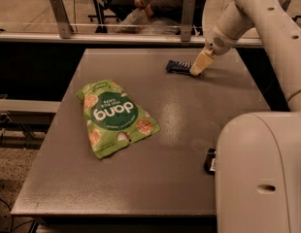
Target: Move rxbar blueberry near green rice chip bag
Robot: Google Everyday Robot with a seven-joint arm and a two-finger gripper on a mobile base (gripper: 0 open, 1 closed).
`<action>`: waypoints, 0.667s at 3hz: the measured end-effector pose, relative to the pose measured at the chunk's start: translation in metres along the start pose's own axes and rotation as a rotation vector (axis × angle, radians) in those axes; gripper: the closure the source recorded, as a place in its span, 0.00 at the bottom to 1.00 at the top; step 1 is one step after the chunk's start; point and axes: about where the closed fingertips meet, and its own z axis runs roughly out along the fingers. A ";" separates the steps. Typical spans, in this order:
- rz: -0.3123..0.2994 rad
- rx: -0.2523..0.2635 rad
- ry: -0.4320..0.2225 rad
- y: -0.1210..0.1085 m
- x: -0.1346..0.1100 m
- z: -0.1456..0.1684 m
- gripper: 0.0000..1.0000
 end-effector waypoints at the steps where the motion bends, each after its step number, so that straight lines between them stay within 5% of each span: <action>1: -0.020 -0.013 -0.023 0.012 -0.006 -0.009 1.00; 2: -0.047 -0.045 -0.065 0.037 -0.016 -0.019 1.00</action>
Offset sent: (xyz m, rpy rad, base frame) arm -0.0874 0.0567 0.0373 0.1344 -0.0090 0.1349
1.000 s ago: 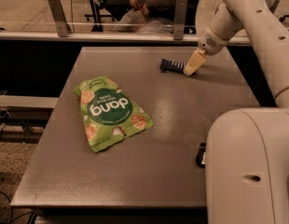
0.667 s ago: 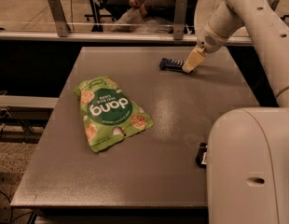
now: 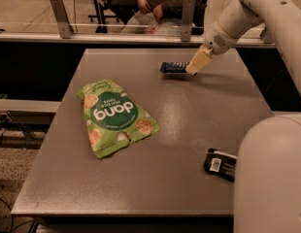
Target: Move rxbar blueberry near green rice chip bag
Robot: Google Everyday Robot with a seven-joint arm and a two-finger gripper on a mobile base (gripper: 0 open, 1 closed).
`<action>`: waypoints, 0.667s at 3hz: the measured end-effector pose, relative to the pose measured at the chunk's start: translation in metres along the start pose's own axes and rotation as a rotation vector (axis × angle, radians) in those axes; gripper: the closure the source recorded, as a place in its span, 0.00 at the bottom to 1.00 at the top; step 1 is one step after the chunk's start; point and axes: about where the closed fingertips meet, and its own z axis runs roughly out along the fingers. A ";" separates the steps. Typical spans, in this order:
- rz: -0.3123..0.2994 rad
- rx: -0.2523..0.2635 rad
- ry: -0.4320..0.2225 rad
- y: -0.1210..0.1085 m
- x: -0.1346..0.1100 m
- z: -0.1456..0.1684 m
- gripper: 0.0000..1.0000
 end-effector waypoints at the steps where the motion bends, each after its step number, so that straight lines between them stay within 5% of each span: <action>1: -0.036 -0.063 -0.055 0.042 -0.016 -0.003 1.00; 2: -0.091 -0.131 -0.093 0.088 -0.030 0.002 1.00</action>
Offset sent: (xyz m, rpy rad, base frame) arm -0.1212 0.1040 0.0141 0.1677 0.0400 0.2509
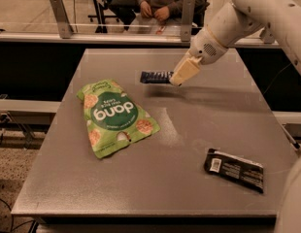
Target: Move rxbar blueberry near green rice chip bag
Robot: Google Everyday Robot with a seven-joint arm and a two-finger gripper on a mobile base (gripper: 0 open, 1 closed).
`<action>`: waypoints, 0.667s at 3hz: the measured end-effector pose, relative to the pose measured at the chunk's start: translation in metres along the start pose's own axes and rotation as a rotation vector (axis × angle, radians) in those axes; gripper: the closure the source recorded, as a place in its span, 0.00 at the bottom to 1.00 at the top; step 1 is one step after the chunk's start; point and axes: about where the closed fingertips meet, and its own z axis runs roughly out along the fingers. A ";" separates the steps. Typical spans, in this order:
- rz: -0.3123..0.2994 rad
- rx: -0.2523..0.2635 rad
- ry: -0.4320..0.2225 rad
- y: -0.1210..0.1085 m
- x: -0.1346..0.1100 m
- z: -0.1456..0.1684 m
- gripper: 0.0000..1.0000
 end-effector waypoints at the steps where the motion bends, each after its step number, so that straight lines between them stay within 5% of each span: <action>1: -0.046 -0.065 -0.017 0.033 -0.011 0.017 0.85; 2: -0.093 -0.114 -0.032 0.061 -0.018 0.032 0.53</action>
Offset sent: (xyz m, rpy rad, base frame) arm -0.0687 0.0644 -0.0161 0.0602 0.0373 0.1896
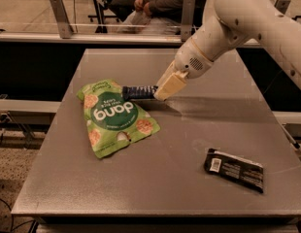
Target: Move rxbar blueberry near green rice chip bag
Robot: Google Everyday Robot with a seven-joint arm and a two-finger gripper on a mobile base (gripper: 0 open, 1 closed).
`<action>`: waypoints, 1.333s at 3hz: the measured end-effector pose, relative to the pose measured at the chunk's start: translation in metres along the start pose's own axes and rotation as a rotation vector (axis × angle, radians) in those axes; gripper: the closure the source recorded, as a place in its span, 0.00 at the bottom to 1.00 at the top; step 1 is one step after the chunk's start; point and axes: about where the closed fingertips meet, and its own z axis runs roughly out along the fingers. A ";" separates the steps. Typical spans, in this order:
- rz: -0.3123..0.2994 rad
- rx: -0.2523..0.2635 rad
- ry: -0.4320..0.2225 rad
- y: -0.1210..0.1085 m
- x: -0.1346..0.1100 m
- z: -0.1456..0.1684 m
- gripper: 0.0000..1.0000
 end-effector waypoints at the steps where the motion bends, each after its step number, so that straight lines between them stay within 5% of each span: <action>1: -0.018 -0.008 -0.010 0.007 -0.003 0.004 0.30; 2: -0.020 -0.011 -0.011 0.008 -0.004 0.006 0.08; 4: -0.021 -0.014 -0.010 0.008 -0.005 0.007 0.00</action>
Offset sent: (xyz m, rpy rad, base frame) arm -0.0056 0.0054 -0.0003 0.0100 -0.0058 0.0166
